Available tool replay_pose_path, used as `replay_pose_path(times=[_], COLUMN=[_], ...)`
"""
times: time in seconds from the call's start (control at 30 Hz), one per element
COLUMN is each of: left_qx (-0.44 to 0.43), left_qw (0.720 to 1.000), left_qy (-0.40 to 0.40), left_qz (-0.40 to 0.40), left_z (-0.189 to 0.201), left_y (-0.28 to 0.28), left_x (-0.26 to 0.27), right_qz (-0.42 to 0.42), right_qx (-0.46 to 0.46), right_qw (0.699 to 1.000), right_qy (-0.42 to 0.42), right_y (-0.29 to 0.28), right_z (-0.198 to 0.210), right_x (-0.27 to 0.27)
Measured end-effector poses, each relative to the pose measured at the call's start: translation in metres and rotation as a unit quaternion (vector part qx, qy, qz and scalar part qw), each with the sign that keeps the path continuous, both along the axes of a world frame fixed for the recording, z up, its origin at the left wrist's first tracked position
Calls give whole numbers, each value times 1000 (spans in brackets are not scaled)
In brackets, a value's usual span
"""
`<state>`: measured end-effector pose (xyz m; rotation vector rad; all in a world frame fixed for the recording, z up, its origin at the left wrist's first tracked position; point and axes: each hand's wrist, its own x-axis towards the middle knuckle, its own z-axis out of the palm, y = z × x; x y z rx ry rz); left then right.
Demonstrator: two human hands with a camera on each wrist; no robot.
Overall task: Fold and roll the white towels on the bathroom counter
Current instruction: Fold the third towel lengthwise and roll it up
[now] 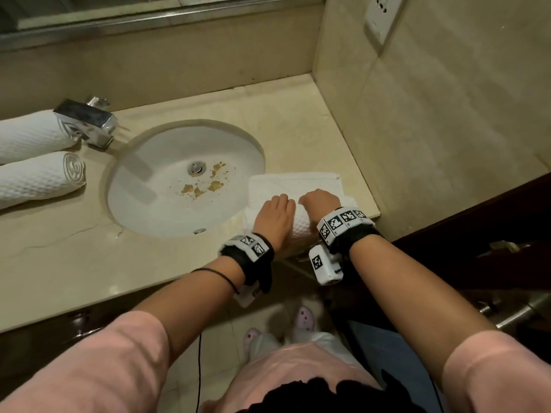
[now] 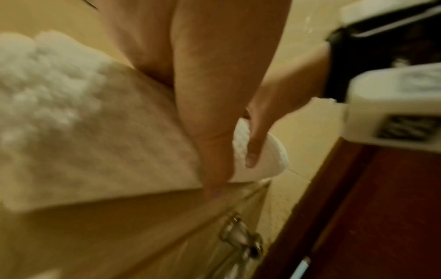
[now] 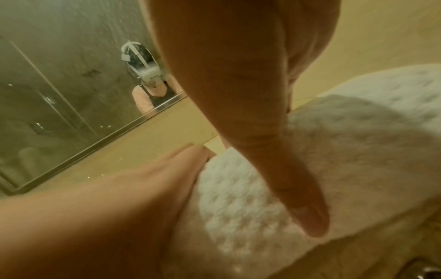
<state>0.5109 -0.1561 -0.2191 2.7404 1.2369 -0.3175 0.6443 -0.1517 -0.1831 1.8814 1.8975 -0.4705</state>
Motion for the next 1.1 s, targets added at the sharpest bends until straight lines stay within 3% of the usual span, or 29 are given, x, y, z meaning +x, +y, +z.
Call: replay_pose_path(times=[0.13, 0.27, 0.53, 0.63, 0.77, 0.83, 0.97, 1.1], left_qx=[15, -42, -176, -121, 38, 78, 72, 19], left_qw=[1000, 999, 983, 990, 999, 996, 997, 999], left_qy=[17, 18, 44, 65, 39, 48, 30, 22], left_qz=[21, -4, -9, -21, -2, 18, 10, -14], left_z=[0, 6, 20, 15, -5, -14, -17, -9], left_y=[-12, 10, 53, 48, 15, -1, 4, 28], left_x=[6, 9, 21, 24, 15, 10, 9, 11], right_qz=[-16, -41, -33, -51, -44, -42, -46, -31], right_qx=[-30, -33, 124, 91, 30, 10, 23, 124], right_qw=[999, 998, 991, 994, 997, 997, 996, 991], right_qy=[16, 39, 26, 35, 53, 67, 72, 46], right_y=[0, -4, -26, -18, 5, 13, 11, -17], right_z=[1, -3, -24, -23, -15, -13, -14, -36], right_x=[3, 4, 8, 10, 14, 18, 21, 16])
